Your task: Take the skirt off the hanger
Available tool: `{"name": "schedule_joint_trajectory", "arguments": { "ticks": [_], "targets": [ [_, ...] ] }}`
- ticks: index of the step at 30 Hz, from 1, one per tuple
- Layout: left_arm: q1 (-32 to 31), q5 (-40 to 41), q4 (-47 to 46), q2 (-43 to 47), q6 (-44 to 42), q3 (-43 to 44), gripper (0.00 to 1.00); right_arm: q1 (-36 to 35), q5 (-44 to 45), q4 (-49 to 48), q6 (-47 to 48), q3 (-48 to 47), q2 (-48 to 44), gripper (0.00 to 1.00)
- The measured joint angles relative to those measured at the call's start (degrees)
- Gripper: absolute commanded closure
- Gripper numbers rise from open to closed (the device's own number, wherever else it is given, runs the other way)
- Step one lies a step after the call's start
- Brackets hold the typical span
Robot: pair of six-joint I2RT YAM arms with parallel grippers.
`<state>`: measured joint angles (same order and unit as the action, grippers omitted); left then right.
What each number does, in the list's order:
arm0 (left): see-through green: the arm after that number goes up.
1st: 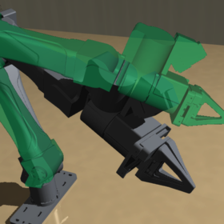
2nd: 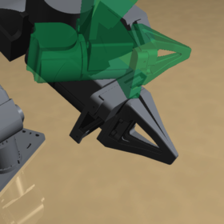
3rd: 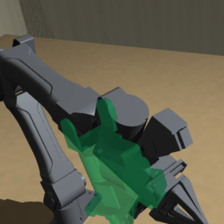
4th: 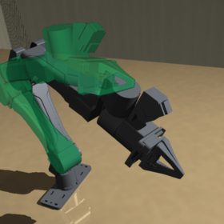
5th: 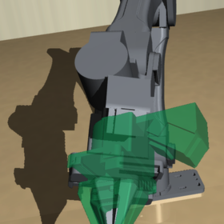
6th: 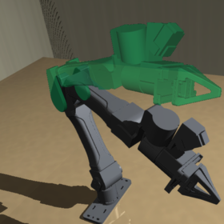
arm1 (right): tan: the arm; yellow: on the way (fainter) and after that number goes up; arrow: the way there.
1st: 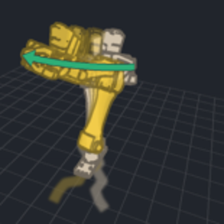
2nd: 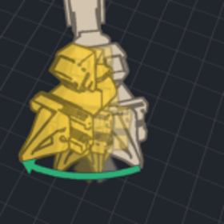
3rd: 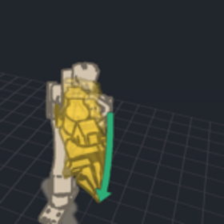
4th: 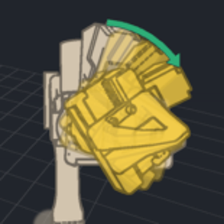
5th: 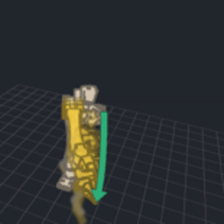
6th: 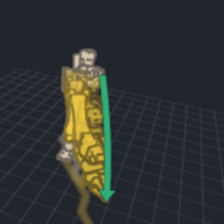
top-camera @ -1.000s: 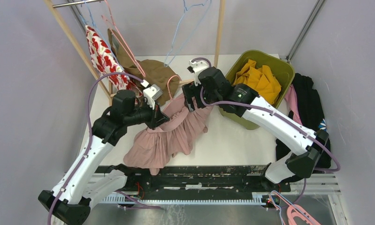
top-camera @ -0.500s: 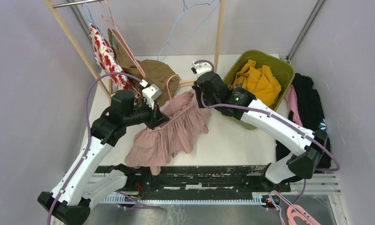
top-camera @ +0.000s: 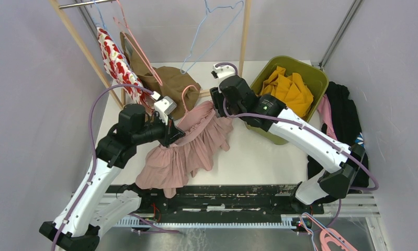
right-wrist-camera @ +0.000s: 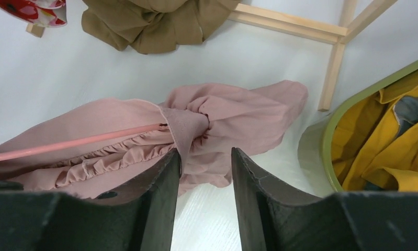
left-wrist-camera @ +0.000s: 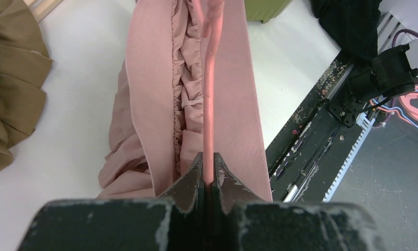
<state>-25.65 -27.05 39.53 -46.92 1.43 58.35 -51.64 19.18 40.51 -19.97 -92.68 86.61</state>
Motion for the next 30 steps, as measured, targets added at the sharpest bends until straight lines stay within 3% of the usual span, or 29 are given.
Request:
{"name": "schedule_joint_trajectory", "arguments": {
  "ticks": [11,15,17,20,30],
  "targets": [
    [0.00,0.02,0.90,-0.07,0.00,0.00,0.97,0.00,-2.95,0.24,-1.20,-0.11,0.50,0.50],
    [0.00,0.02,0.90,-0.04,0.00,0.00,0.97,0.00,-2.82,-0.37,-2.12,-0.11,1.70,0.61],
    [0.00,0.02,0.90,0.00,0.00,0.00,0.97,0.00,-2.51,-0.85,-2.73,-0.11,2.69,0.76],
    [0.00,0.15,1.01,0.22,0.02,0.00,0.97,0.00,-1.22,-1.03,-3.65,-0.11,4.26,0.88],
    [0.00,1.44,1.03,0.26,-0.02,-0.11,0.97,2.47,4.33,-0.81,-1.29,-0.11,4.11,0.92]
  ]
}}
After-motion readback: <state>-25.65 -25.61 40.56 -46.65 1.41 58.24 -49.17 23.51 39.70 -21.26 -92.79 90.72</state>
